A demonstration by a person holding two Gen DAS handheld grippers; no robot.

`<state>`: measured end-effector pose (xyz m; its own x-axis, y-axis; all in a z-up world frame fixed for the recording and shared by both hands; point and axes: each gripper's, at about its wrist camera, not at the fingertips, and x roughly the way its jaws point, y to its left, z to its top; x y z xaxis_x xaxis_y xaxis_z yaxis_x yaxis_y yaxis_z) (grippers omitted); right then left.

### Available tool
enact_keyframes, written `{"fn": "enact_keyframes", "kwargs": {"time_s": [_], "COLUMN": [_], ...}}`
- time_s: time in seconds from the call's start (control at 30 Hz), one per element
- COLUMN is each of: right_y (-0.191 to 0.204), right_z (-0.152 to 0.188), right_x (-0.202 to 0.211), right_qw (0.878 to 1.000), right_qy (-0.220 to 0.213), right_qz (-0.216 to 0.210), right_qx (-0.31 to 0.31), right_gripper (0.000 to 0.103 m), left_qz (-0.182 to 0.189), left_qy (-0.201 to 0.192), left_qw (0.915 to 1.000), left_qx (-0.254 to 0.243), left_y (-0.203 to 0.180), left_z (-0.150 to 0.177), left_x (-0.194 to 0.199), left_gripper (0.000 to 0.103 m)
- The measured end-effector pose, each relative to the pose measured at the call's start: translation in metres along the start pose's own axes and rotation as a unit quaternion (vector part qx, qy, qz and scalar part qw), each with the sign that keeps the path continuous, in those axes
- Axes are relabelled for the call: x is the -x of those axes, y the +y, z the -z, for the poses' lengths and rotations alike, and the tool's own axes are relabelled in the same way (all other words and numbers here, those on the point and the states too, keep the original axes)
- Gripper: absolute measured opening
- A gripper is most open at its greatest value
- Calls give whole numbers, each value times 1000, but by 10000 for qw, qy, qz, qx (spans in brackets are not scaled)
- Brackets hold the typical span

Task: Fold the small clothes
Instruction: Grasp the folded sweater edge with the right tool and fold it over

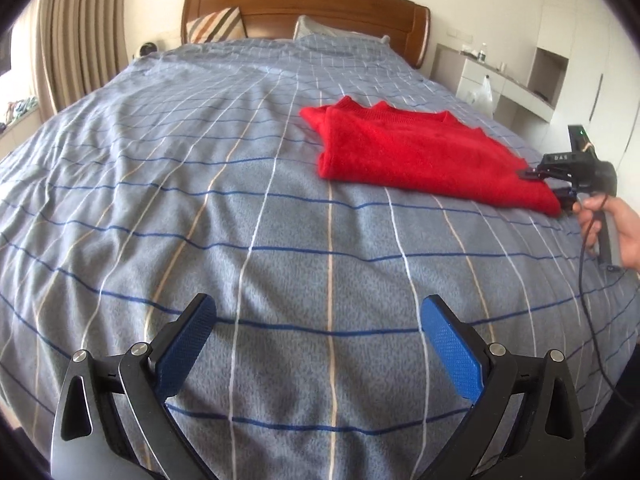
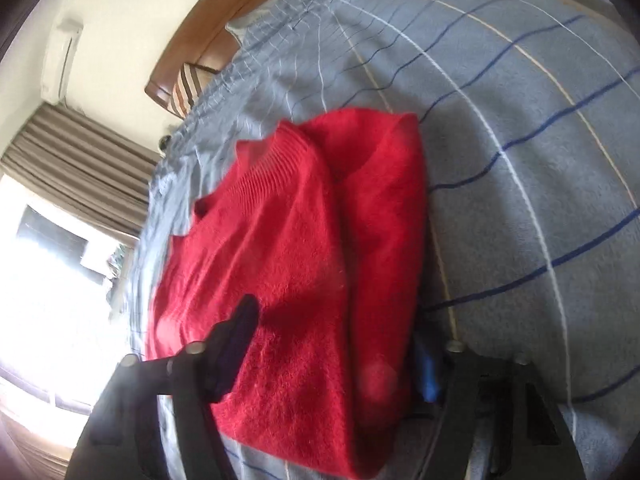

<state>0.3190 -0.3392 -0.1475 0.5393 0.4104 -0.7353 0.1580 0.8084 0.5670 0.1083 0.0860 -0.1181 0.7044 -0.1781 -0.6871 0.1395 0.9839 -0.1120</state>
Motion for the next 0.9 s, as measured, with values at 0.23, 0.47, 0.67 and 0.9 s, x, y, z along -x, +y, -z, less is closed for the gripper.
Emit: {"fn": "enact_keyframes", "kwargs": {"time_s": [0.23, 0.47, 0.67, 0.9], "right_y": [116, 261, 310, 299], "right_z": [-14, 13, 58, 61], "right_x": [26, -48, -122, -91], "right_qw": [9949, 9746, 9599, 9639], "right_qy": [-230, 450, 771, 1142], "right_qz": [162, 90, 332, -1534], "right_qx": [968, 2190, 2673, 1851], "right_gripper": [14, 13, 19, 52], "left_qz": [58, -19, -119, -130], "left_qy": [-425, -571, -558, -619], "left_qw": [9991, 9982, 9974, 9961], "left_qx": [-29, 198, 433, 617], "left_y": [7, 28, 42, 54], "left_z": [8, 5, 4, 2], "left_x": [12, 16, 14, 20], "left_gripper": [102, 102, 102, 102]}}
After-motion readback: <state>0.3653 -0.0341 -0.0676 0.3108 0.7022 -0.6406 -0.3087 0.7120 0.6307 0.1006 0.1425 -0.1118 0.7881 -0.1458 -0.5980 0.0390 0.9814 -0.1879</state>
